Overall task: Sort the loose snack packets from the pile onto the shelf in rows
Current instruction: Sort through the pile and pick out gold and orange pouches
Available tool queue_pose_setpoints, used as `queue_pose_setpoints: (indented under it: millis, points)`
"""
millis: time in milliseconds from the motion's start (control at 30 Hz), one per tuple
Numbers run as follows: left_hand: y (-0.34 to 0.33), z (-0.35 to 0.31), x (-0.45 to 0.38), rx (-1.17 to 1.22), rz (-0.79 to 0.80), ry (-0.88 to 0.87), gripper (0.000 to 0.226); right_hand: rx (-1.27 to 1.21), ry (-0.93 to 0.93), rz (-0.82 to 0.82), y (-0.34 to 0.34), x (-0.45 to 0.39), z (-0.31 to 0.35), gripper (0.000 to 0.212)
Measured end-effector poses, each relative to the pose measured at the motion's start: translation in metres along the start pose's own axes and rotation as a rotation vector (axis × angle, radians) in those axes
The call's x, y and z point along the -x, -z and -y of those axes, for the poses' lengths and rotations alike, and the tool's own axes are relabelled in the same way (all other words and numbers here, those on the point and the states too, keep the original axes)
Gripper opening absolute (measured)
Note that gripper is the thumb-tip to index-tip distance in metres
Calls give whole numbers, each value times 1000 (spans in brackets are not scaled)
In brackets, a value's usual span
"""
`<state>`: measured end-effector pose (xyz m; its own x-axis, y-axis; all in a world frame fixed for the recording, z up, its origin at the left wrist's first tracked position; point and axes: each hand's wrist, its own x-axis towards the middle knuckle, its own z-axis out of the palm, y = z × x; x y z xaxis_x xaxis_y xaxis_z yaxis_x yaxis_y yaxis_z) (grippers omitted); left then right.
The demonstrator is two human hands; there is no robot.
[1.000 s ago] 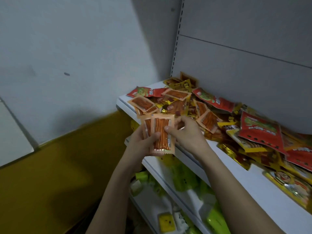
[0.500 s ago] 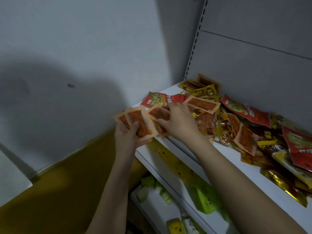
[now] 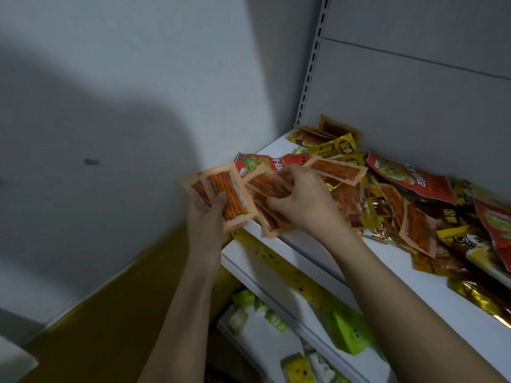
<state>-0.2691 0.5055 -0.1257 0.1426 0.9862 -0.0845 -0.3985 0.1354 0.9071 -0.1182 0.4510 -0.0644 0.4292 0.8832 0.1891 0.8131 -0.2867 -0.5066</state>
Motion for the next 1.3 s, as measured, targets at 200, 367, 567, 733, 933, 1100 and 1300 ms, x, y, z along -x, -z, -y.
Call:
queue_pose_setpoints:
  millis: [200, 367, 567, 733, 933, 1100, 1300]
  points:
    - [-11, -5, -1, 21, 80, -10, 37, -419, -69, -149, 8, -1, -2, 40]
    - [-25, -8, 7, 85, 206, 73, 33, -519, 27, 29, -12, 11, 14, 44]
    - [-11, -4, 4, 119, 131, 71, 42, -344, 95, 133, -11, 15, 11, 45]
    - [-2, -6, 3, 122, 54, 61, 45, 93, 21, 108, -10, 8, -2, 48]
    - [-3, -5, 8, 116, 39, 70, 40, 183, -52, 173, -7, 13, -3, 60]
    - [-5, -3, 12, 99, 15, 57, 38, 148, -95, 138, -3, 11, -4, 52]
    - [-5, -6, 15, 74, 2, 44, 43, -236, -98, 46, 10, 12, -12, 12]
